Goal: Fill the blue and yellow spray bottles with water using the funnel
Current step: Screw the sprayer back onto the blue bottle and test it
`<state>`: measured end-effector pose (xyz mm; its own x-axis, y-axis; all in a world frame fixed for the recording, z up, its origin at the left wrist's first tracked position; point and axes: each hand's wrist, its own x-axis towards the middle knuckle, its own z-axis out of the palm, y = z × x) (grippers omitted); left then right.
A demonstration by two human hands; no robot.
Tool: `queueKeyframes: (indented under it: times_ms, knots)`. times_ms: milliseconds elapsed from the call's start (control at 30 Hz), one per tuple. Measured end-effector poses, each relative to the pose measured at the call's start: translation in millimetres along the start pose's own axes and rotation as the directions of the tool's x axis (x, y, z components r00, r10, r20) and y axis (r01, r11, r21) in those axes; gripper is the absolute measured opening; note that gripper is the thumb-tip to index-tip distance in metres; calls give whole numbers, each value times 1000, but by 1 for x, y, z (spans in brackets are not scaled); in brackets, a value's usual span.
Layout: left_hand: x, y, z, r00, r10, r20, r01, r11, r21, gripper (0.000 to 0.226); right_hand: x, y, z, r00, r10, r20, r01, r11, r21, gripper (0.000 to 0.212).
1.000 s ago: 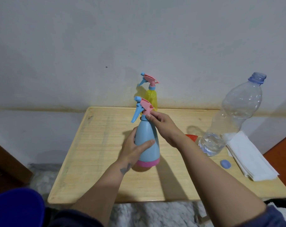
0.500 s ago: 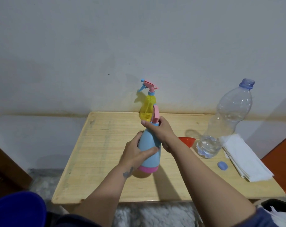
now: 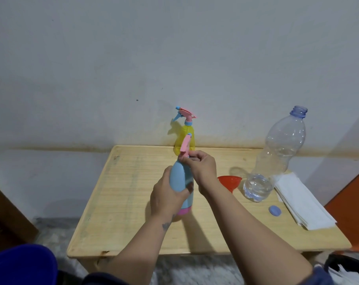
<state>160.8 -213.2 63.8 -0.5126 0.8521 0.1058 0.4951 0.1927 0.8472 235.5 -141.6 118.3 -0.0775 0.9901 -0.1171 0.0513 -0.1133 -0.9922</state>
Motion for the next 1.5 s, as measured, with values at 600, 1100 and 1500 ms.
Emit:
queueKeyframes:
  times_ms: [600,1100,1500]
  knots:
    - [-15,-9,1,933,182,310,-259,939,227,58,1,9,-36,999,-38,24,43,958,-283,37]
    - [15,-37,-32,929,-104,355,-169,734,657,42,-64,65,-106,974,225,8,-209,914,-348,39]
    - [9,-37,-42,921,-180,346,-128,698,705,43,-74,64,-91,975,213,61,-157,858,-489,55]
